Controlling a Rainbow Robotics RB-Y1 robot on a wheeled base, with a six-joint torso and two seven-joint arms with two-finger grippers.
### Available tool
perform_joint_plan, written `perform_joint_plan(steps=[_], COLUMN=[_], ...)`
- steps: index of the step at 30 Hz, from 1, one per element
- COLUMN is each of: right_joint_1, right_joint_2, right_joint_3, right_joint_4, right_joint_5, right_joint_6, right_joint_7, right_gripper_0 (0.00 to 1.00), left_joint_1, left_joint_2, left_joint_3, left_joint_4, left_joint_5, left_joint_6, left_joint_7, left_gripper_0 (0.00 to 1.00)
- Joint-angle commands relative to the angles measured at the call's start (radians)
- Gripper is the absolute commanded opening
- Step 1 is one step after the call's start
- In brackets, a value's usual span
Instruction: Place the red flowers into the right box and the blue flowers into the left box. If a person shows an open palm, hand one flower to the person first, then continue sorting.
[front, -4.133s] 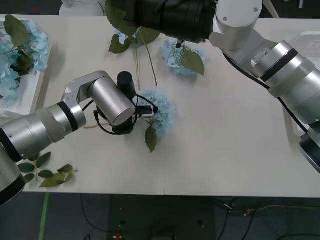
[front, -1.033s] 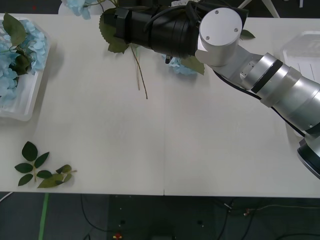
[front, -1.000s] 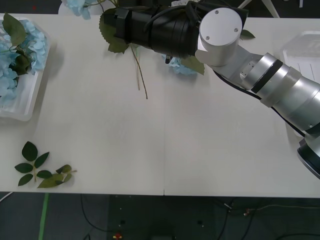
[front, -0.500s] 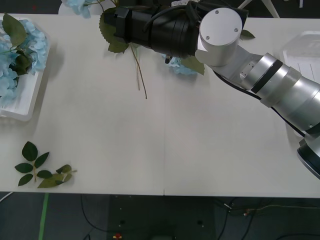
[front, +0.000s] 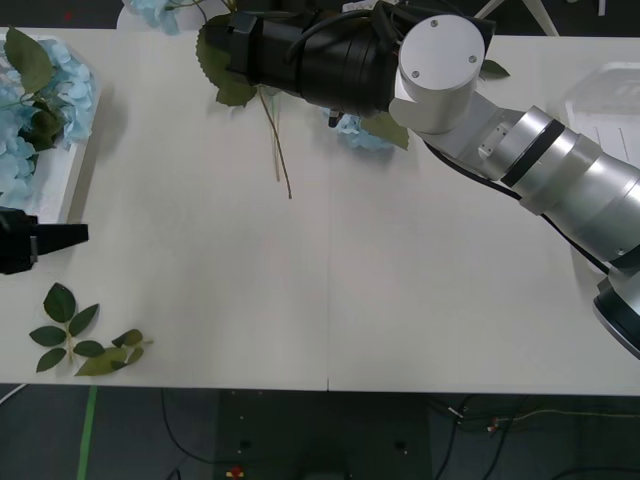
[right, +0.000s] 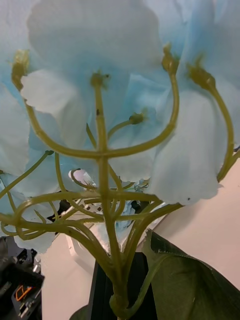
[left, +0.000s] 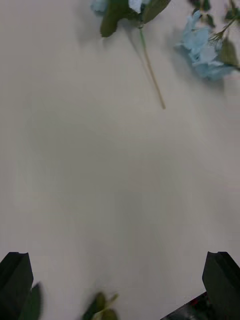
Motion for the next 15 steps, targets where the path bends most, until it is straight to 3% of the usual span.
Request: perform_joint_plan(steps=[1,6,15], right_joint_1=[0.000,0.000,0.000], right_joint_2=[0.035,0.035,0.035], right_joint_3=[0.003,0.003,0.004], right_joint_4=[-0.041,-0.043,-0.043], right_joint_5=[-0.015,-0.015,-0.015], right_joint_6=[-0.010,-0.009,0.010], right_joint_7=[0.029,0.027,0.026], right_gripper_0=[0.00,0.00,0.00], left_joint_1=[-0.063,-0.173,-0.293], left_joint_2=[-0.111,-0.220,-0.327], left_joint_3=[-0.134,-0.262,-0.425], left_joint_4=[-0.053,-0.063,-0.105], left_joint_5=[0.023,0.019,-0.052], left_joint_6=[-0.114,-0.168,-0.335], left_joint_7=[0.049,0.117,0.174], left_gripper_0=[1.00,1.00,1.00])
